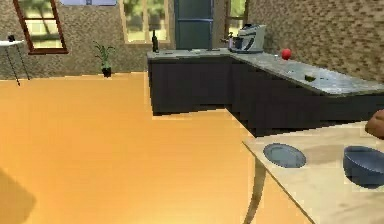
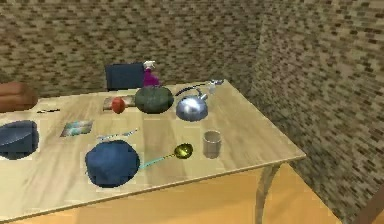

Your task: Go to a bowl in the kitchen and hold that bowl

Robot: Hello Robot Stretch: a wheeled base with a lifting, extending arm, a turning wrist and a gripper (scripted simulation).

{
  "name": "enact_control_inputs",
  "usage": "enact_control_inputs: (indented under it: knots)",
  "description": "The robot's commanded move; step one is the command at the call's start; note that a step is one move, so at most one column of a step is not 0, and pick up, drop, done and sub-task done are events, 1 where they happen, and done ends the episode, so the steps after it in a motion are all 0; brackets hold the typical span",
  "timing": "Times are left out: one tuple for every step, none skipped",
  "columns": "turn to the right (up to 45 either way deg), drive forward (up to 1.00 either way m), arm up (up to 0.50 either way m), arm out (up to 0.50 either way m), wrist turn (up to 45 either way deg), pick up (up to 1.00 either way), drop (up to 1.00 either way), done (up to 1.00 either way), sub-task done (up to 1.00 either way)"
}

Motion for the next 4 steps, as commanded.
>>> enact_control_inputs:
  knots:
    - [0.0,1.0,0.0,0.0,0.0,0.0,0.0,0.0,0.0]
    - [12.0,0.0,0.0,0.0,0.0,0.0,0.0,0.0,0.0]
    - [0.0,0.15,0.0,0.0,0.0,0.0,0.0,0.0,0.0]
    - [18.0,0.0,0.0,0.0,0.0,0.0,0.0,0.0,0.0]
